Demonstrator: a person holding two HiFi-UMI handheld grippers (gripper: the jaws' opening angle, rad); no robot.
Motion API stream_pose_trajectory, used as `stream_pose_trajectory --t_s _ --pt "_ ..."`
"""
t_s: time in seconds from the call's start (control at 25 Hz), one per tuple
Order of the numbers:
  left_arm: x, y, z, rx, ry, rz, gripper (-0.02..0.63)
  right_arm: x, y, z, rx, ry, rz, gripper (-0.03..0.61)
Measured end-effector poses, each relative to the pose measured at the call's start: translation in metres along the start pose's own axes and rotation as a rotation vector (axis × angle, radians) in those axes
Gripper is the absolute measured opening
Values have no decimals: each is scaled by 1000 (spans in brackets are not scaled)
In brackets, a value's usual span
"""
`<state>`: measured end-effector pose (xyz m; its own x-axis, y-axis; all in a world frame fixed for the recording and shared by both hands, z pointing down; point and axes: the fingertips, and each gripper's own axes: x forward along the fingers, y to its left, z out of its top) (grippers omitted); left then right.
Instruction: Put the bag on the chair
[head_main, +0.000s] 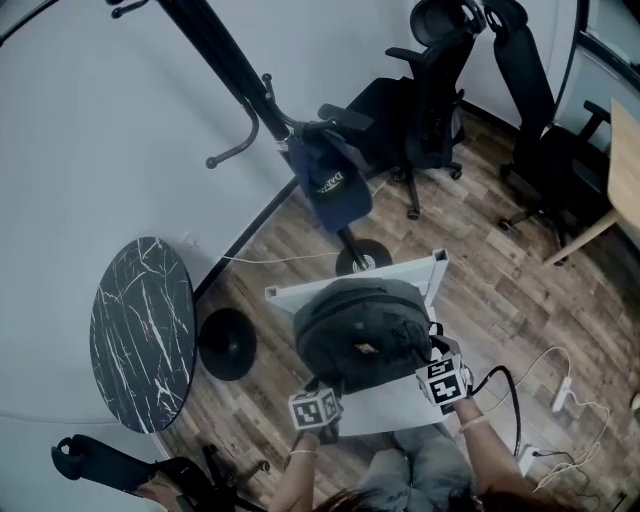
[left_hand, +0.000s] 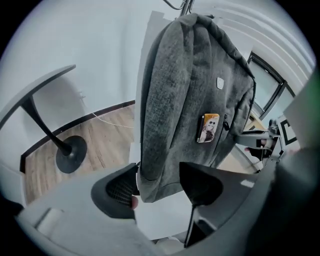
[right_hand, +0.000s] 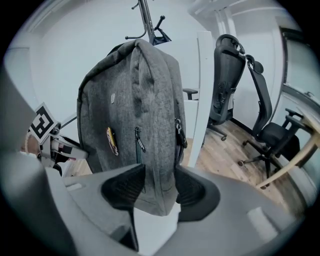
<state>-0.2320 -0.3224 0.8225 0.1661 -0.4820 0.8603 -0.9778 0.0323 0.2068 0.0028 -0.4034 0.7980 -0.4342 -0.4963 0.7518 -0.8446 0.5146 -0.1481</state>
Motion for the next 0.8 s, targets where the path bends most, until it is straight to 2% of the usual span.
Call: stream_pose_trajectory --t_s 0.12,0.48,0.6,0.8 --pt "-8 2 -1 -5 -16 14 258 -8 -3 0 33 -9 -9 193" --pt "-41 -2 -7 -27 -57 26 245 -38 10 1 51 -31 -11 193" --pt "-50 -7 -8 -11 -62 14 172 -46 15 2 49 -50 -16 192" --pt "-71 -14 0 22 -115 14 99 -61 29 7 32 -97 -24 181"
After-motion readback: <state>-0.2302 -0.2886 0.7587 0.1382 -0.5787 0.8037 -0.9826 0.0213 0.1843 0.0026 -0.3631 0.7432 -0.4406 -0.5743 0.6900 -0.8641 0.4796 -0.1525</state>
